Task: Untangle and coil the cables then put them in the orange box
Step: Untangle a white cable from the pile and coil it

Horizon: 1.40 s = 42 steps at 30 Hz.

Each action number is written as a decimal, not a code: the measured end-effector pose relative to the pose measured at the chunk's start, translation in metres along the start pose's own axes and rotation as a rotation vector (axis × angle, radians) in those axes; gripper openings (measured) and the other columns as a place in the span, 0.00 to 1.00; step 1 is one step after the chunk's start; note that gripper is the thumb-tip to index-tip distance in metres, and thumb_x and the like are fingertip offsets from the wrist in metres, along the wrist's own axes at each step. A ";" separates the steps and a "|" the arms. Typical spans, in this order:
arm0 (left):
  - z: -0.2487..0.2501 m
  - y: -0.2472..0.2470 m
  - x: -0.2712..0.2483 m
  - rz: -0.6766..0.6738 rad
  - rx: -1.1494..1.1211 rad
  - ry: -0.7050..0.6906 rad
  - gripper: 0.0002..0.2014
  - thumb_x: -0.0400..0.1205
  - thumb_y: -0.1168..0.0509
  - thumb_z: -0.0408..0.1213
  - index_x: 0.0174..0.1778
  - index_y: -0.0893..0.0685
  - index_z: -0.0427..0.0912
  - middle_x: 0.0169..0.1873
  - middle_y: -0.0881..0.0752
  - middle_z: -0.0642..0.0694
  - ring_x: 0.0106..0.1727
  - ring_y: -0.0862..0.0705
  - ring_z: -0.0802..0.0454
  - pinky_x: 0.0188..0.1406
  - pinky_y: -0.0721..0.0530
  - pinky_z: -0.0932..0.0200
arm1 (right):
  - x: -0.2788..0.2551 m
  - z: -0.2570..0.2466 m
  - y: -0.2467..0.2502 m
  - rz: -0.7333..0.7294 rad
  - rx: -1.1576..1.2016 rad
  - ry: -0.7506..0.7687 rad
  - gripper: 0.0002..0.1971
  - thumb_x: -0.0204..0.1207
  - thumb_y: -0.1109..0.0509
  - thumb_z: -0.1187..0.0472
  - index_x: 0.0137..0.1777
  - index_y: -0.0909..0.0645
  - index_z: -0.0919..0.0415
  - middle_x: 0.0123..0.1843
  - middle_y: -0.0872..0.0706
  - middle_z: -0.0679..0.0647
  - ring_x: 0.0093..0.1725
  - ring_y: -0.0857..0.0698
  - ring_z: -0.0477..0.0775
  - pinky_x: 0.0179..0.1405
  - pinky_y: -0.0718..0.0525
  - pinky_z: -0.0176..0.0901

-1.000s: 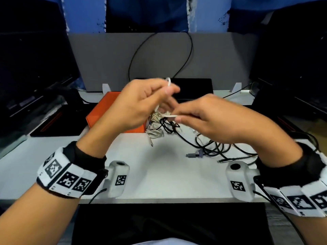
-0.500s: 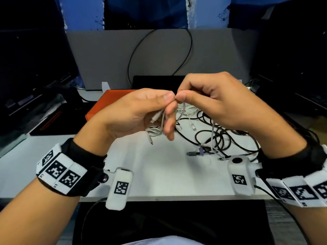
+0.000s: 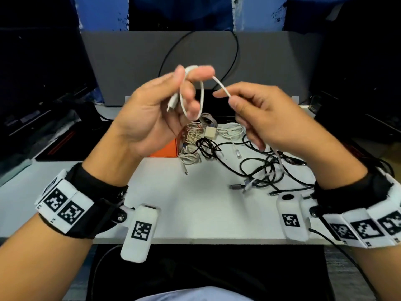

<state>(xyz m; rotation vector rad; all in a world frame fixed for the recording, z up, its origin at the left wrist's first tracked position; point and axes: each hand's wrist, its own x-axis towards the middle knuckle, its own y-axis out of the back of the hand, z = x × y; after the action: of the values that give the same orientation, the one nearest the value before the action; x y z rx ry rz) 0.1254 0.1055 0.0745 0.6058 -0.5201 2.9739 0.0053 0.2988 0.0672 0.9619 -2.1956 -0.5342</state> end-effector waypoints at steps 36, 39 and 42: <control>-0.005 -0.007 -0.001 -0.180 0.035 -0.083 0.25 0.93 0.60 0.32 0.77 0.44 0.11 0.51 0.06 0.49 0.61 0.09 0.54 0.74 0.19 0.52 | 0.002 -0.001 -0.012 0.146 0.074 0.113 0.10 0.92 0.42 0.55 0.59 0.18 0.48 0.29 0.28 0.44 0.25 0.28 0.46 0.27 0.28 0.47; -0.009 -0.007 0.004 0.038 -0.221 -0.191 0.20 0.93 0.53 0.32 0.71 0.26 0.21 0.52 0.07 0.42 0.61 0.09 0.48 0.67 0.15 0.53 | 0.002 0.006 -0.029 0.004 0.082 -0.031 0.09 0.93 0.43 0.59 0.60 0.20 0.52 0.28 0.28 0.48 0.22 0.23 0.52 0.24 0.22 0.46; -0.012 -0.004 0.008 0.199 0.280 -0.340 0.18 0.94 0.52 0.33 0.65 0.19 0.28 0.50 0.07 0.46 0.74 0.17 0.48 0.77 0.22 0.51 | -0.005 0.006 -0.047 -0.306 0.063 -0.107 0.10 0.93 0.44 0.57 0.60 0.21 0.58 0.30 0.28 0.51 0.23 0.29 0.49 0.23 0.24 0.43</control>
<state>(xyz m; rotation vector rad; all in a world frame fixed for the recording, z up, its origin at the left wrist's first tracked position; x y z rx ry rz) 0.1141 0.1135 0.0682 1.1628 -0.1865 3.1721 0.0260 0.2724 0.0331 1.3426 -2.1815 -0.6735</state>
